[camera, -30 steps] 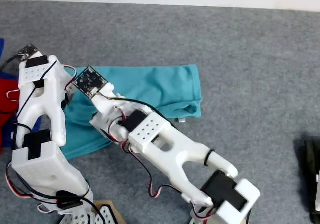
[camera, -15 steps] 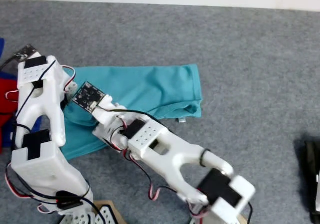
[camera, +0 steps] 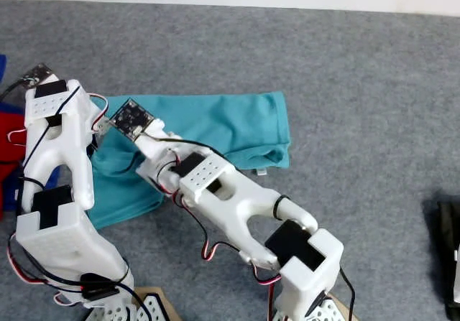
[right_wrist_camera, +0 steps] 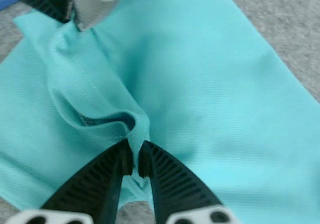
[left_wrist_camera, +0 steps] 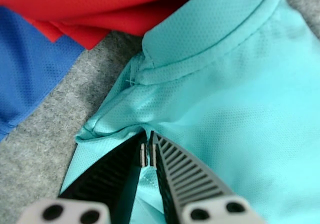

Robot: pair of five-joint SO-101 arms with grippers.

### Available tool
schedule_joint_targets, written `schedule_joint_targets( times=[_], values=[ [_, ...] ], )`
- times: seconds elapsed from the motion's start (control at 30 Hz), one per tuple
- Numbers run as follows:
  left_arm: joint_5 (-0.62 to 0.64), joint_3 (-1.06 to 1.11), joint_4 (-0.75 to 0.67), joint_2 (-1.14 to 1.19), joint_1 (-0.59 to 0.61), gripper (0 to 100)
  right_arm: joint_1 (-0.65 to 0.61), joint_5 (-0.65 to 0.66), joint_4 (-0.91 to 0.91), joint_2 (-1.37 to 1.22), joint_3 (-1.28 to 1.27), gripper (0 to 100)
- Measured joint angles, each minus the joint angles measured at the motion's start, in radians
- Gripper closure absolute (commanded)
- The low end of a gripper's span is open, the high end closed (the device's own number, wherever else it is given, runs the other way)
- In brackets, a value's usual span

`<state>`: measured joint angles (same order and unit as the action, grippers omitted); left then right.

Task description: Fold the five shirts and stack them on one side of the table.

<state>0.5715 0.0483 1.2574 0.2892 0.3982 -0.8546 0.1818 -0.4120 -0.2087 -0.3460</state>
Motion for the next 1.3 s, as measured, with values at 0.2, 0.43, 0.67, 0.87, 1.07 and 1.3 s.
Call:
schedule_joint_targets(
  times=[0.2,0.43,0.67,0.87,1.07,1.3],
  values=[
    [0.0,0.002,0.0,0.0,0.0,99,0.041,0.0,0.0,0.0,0.0,99.2],
    [0.0,0.002,0.0,0.0,0.0,99,0.123,-0.063,0.0,0.0,0.057,99.2],
    [-0.002,0.002,0.0,0.0,-0.006,99,0.18,-0.115,0.052,-0.005,0.083,99.1],
    [-0.002,0.002,0.0,0.0,-0.006,86,0.167,-0.08,-0.002,-0.054,0.083,76.5],
    [-0.005,0.002,0.0,0.0,0.018,73,0.107,-0.015,-0.049,-0.055,0.083,80.1],
    [-0.005,0.002,0.0,0.0,0.018,80,0.107,-0.009,-0.052,-0.055,0.083,85.4]
  ],
)
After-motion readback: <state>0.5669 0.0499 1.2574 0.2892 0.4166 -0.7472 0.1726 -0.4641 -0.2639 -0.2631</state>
